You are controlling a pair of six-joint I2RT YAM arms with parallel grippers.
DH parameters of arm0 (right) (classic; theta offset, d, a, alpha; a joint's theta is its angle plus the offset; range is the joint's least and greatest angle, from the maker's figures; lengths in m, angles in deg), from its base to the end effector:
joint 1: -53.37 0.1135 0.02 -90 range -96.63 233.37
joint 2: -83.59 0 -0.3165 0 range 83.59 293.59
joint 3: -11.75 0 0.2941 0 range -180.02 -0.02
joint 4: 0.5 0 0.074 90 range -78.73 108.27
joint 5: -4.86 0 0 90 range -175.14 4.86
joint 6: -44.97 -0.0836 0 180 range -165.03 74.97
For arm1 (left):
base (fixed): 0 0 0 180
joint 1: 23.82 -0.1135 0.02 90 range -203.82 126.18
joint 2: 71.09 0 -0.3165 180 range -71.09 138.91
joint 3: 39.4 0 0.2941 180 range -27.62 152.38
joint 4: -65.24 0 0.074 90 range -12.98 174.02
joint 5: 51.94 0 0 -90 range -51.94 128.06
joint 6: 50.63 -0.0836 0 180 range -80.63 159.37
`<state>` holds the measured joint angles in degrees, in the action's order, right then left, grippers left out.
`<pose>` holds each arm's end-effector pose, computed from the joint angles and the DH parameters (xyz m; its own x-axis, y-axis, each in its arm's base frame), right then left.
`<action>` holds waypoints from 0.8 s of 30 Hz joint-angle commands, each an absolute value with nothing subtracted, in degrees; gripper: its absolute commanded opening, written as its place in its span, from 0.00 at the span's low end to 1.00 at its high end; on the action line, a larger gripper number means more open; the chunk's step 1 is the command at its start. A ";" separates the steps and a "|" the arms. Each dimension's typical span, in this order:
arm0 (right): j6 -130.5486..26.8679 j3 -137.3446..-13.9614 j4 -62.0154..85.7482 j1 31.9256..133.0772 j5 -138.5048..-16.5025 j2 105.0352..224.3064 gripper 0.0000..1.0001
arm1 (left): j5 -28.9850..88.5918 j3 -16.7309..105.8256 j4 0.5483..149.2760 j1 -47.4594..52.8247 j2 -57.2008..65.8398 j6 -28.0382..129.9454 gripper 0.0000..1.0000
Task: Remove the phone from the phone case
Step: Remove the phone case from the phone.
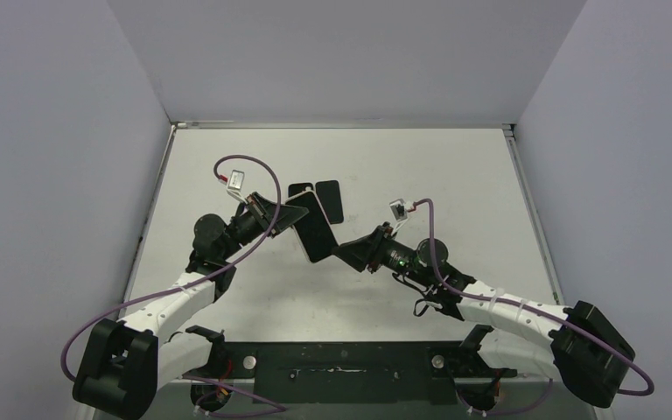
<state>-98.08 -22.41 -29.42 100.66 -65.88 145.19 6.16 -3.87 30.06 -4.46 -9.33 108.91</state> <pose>0.1719 0.2269 0.2603 -0.7226 0.3295 -0.6077 -0.5654 0.2241 0.7938 0.2469 -0.1336 0.2849 -0.6738 -0.6063 -0.4223 0.4080 0.1712 -0.8968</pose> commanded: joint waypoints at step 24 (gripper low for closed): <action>-103.03 -23.74 -51.02 100.15 -59.89 151.12 0.40 | 22.66 -9.99 15.89 8.88 -11.74 114.12 0.00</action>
